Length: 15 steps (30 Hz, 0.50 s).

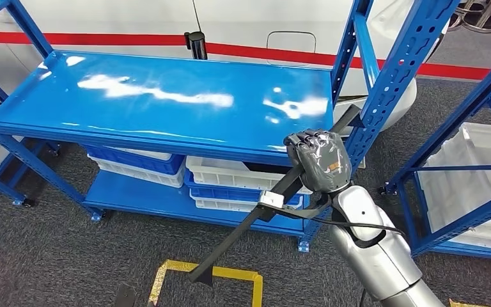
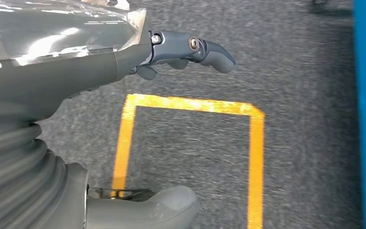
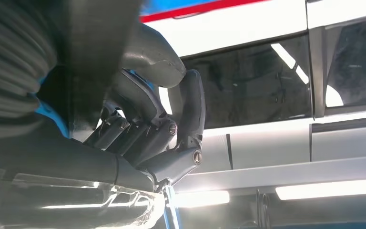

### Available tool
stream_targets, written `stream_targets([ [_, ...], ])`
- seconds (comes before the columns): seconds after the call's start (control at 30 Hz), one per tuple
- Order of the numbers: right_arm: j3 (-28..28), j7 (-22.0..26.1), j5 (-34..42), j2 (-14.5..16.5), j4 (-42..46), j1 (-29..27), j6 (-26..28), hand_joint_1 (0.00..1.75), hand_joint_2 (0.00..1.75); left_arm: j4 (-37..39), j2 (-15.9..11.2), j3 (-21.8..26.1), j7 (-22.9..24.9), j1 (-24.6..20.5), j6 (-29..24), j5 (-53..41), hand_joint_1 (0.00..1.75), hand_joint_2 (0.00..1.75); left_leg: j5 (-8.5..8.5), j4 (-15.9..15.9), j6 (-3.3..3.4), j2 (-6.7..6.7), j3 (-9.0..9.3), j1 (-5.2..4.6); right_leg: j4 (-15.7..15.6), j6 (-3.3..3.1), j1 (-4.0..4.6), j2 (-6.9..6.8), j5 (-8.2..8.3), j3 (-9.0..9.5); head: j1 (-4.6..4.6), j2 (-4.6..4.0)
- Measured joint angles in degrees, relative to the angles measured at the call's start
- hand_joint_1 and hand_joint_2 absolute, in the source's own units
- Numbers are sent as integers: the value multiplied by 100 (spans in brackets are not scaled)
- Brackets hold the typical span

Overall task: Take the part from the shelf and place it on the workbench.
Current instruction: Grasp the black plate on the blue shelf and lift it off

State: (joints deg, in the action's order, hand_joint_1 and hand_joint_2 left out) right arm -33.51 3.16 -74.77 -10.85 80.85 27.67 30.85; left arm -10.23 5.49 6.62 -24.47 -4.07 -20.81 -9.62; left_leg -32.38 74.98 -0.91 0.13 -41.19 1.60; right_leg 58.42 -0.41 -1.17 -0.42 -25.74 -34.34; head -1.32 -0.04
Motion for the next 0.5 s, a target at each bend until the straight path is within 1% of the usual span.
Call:
stream_targets([
  [0.03, 3, -6, -4, -1, 0, -8, -1, 175, 175, 0, 0, 0, 7, 7, 2, 0, 0, 175, 148, -219, 13, 0, 223, 2, 2, 17, 0, 4, 48, -56, -1, 0],
  [0.07, 9, -10, -9, -1, 1, -12, -1, 175, 175, 0, 0, 0, 11, 9, 3, 0, 0, 175, 256, -591, 33, -6, 523, 5, 4, 39, 0, 10, 94, -99, -2, 0],
  [0.1, 20, -13, -14, -2, 6, -12, -1, 175, 175, 0, 0, 0, 14, 7, 3, -1, 0, 175, 299, -1019, 52, -16, 832, 0, 8, 70, 11, 15, 137, -136, -2, 0],
  [0.13, 32, -14, -16, -2, 13, -11, -1, 175, 175, 0, 0, 0, 15, 4, 4, -1, 0, 175, 285, -1366, 69, -25, 1062, -11, 7, 112, 20, 19, 180, -161, 3, 0],
  [0.17, 45, -16, -18, -2, 22, -8, -1, 175, 175, 0, 1, 0, 15, 4, 4, -2, 0, 175, 242, -1589, 85, -34, 1189, -30, 3, 159, 28, 19, 225, -180, 5, 0],
  [0.2, 55, -17, -19, -2, 32, -6, -1, 175, 175, 0, 2, 0, 16, 6, 7, -3, 0, 175, 230, -1684, 108, -38, 1216, -57, -8, 209, 34, 18, 273, -197, 9, 0],
  [0.23, 61, -17, -19, -4, 39, -9, -1, 175, 175, 1, 7, 0, 16, 10, 8, -3, 0, 175, 267, -1710, 152, -31, 1184, -70, -21, 264, 41, 17, 320, -219, 13, 0],
  [0.27, 71, -18, -19, -12, 43, -12, -2, 175, 175, 1, 14, 0, 16, 11, 10, -4, 0, 175, 328, -1730, 206, -17, 1142, -80, -5, 294, 36, 18, 311, -254, 11, 0],
  [0.3, 82, -18, -17, -21, 45, -14, -2, 175, 175, 1, 20, 1, 15, 9, 12, -2, 0, 175, 401, -1750, 276, -1, 1086, -84, 78, 299, 35, 21, 210, -316, 20, 0],
  [0.33, 96, -18, -10, -33, 46, -16, -3, 175, 175, 1, 24, 2, 14, 7, 12, 0, 0, 175, 479, -1770, 335, 15, 1020, -82, 255, 283, 35, 24, 21, -396, 29, 0],
  [0.37, 114, -17, 4, -45, 46, -14, -7, 175, 175, 0, 24, 3, 13, 4, 12, 2, 0, 175, 550, -1772, 371, 26, 941, -88, 554, 249, 21, 25, -245, -491, 39, 0],
  [0.4, 131, -14, 23, -55, 46, -11, -13, 175, 175, 0, 23, 4, 12, 3, 10, 5, 0, 175, 619, -1770, 396, 28, 849, -94, 927, 232, 23, 26, -501, -585, 51, 0],
  [0.43, 151, -10, 46, -63, 45, -6, -22, 175, 175, 0, 24, 4, 12, 4, 7, 12, 0, 175, 693, -1768, 399, 31, 753, -101, 1289, 247, 24, 26, -664, -640, 56, 0],
  [0.47, 169, -3, 67, -69, 45, 1, -34, 175, 175, 0, 27, 4, 12, 4, 3, 23, 0, 175, 769, -1765, 396, 34, 653, -107, 1547, 291, 25, 27, -714, -639, 58, 0],
  [0.5, 180, 5, 82, -73, 44, 12, -44, 175, 175, 0, 30, 5, 10, 5, -2, 38, 0, 175, 842, -1761, 388, 37, 557, -110, 1620, 352, 27, 27, -647, -551, 58, 0],
])
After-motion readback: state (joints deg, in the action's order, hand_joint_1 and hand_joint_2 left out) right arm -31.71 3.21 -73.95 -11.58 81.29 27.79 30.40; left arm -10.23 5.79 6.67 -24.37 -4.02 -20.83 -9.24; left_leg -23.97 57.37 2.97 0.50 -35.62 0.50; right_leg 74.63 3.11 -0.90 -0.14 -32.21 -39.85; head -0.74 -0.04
